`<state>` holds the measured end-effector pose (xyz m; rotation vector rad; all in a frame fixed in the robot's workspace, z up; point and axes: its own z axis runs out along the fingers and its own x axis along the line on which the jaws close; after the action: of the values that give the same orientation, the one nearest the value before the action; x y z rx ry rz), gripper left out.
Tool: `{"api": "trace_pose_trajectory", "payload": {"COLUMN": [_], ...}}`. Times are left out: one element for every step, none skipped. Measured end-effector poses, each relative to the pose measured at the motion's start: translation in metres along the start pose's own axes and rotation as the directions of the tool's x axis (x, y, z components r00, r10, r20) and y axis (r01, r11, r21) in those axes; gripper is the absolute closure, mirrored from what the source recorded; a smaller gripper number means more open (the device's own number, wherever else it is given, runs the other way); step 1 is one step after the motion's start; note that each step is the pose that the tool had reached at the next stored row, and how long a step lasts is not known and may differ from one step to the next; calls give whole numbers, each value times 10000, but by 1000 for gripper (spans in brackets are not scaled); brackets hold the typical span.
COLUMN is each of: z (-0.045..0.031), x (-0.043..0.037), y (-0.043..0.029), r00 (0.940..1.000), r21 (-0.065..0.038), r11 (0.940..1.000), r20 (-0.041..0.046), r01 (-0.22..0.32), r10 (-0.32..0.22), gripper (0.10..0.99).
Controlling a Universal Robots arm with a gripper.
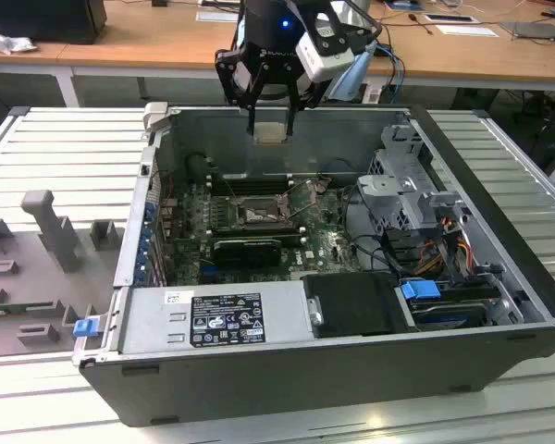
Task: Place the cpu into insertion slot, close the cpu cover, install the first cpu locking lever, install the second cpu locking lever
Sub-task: 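Place the cpu into insertion slot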
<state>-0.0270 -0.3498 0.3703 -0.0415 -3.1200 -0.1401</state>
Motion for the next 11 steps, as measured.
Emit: {"api": "trace_pose_trajectory", "payload": {"z": [0,0,0,0,1,2,4,7,11,12,12], "x": [4,17,30,39,44,44,44,44,45,45,44], "y": [0,0,-1,-1,-1,-2,-2,-2,-4,-4,-4], "r00": [9995,9993,9993,9992,9991,9990,9990,9990,9990,9990,9989], "r21": [-6,-8,-8,-8,-9,-8,-8,-10,-9,-6,-5], "r11": [9995,9993,9993,9992,9991,9990,9990,9990,9990,9990,9990], "r20": [29,33,35,37,38,39,39,34,28,26,27], "r01": [-330,-365,-385,-410,-432,-441,-443,-444,-445,-448,-458], "r10": [330,365,385,410,432,441,443,444,445,448,458], "gripper": [557,557,557,557,557,557,557,557,557,557,557]}}
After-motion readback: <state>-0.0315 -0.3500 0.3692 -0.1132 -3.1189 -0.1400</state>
